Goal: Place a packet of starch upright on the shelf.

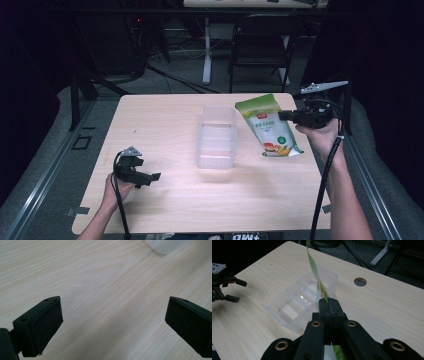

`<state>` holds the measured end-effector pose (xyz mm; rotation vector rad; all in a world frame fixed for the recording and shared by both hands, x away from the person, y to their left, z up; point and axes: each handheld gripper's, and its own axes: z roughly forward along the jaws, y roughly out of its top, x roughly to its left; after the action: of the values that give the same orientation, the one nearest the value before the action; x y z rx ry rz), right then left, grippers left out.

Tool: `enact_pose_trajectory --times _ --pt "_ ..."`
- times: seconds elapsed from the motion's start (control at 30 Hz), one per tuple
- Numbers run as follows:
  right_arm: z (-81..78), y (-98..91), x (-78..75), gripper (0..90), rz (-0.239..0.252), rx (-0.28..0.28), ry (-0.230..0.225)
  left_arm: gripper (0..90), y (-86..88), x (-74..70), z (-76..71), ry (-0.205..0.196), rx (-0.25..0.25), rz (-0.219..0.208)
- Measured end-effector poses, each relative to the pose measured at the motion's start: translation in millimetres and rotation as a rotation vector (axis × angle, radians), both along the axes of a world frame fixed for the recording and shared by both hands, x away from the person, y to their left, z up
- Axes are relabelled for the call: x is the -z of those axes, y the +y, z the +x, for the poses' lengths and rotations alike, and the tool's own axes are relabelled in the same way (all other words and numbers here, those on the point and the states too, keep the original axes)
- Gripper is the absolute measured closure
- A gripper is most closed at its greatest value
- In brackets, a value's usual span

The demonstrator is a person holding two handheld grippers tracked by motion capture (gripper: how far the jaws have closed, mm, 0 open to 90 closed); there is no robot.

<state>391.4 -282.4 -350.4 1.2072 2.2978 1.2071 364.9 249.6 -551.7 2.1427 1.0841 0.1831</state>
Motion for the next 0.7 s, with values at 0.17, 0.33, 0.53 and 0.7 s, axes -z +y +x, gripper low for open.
enact_pose_trajectory --times 0.17,0.33,0.53,0.7 --pt "2.4 7.2 -10.3 90.0 -0.014 -0.016 -0.015 1.4 0.8 0.0 -0.1 0.001 0.000 -0.001" --pt "5.6 13.5 -16.2 90.0 -0.012 -0.023 -0.021 1.4 0.6 0.0 -0.1 -0.005 0.000 0.000" --pt "9.6 22.5 -22.2 90.0 -0.015 -0.044 -0.029 1.4 -0.7 -0.4 0.2 -0.002 0.000 -0.002" --pt "13.0 30.5 -28.3 90.0 -0.018 -0.060 -0.037 1.4 0.7 -0.3 0.5 -0.001 0.001 -0.001"
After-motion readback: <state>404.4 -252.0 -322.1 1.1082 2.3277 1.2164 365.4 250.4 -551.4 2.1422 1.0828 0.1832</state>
